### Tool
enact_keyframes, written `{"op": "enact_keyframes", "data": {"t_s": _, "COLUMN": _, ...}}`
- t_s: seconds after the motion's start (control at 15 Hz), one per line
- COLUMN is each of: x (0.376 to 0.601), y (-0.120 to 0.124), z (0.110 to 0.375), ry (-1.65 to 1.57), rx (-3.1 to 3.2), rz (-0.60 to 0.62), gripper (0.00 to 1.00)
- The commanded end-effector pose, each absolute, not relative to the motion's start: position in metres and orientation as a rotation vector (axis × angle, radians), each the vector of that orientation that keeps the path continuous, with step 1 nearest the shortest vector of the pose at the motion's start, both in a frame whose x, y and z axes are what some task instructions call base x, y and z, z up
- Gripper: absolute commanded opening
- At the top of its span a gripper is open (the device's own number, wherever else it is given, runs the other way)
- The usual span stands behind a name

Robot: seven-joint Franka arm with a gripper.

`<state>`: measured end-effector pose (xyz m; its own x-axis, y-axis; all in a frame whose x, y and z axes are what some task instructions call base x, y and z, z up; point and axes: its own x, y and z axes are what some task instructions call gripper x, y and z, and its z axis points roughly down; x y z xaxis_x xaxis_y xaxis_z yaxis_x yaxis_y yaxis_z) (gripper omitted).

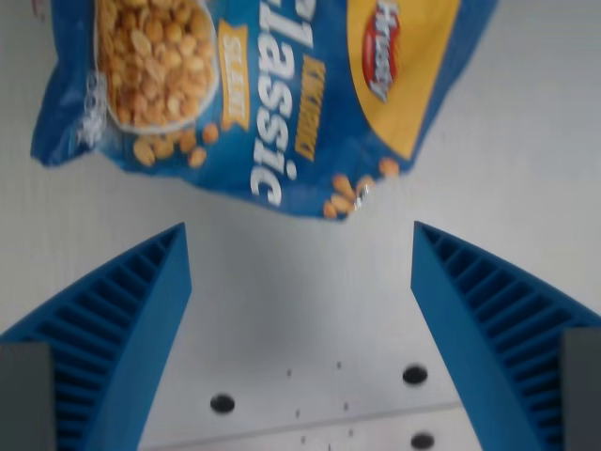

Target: Move above the blue bag

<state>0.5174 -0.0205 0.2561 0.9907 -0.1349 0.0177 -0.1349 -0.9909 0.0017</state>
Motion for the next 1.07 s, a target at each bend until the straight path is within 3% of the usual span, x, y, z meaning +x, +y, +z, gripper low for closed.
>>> {"op": "enact_keyframes", "data": {"t_s": 0.07, "x": 0.533, "y": -0.019, "z": 0.251, "ry": -0.059, "rx": 3.135, "rz": 0.005, "gripper": 1.00}}
{"op": "enact_keyframes", "data": {"t_s": 1.07, "x": 0.579, "y": -0.018, "z": 0.211, "ry": 0.039, "rx": 3.137, "rz": 0.030, "gripper": 1.00}}
